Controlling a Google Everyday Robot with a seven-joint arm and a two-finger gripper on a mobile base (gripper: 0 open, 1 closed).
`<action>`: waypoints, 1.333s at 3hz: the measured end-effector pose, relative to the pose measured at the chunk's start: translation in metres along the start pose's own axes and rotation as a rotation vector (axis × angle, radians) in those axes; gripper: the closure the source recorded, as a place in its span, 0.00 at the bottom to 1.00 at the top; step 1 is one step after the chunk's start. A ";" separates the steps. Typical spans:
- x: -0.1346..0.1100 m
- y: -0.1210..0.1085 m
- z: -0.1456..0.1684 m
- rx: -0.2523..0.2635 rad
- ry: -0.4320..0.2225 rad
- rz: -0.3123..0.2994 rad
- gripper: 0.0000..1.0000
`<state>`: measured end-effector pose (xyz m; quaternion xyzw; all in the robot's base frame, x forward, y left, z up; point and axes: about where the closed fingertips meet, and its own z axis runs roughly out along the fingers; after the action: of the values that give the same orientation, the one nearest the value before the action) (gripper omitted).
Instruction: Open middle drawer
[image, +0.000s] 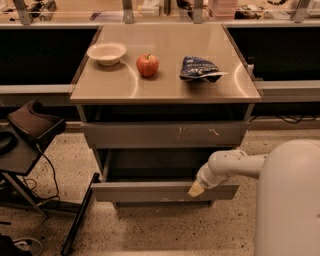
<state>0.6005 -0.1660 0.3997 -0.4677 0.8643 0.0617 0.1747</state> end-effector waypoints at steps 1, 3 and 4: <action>0.004 0.003 0.000 -0.004 0.003 -0.002 1.00; 0.011 0.015 -0.003 -0.013 0.004 -0.002 1.00; 0.013 0.013 -0.009 0.006 -0.001 0.005 1.00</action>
Offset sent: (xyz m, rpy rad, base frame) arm -0.1678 -0.0604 -0.0362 0.0325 -0.0222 -0.0494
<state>0.5810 -0.1721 0.4030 -0.4651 0.8654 0.0598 0.1764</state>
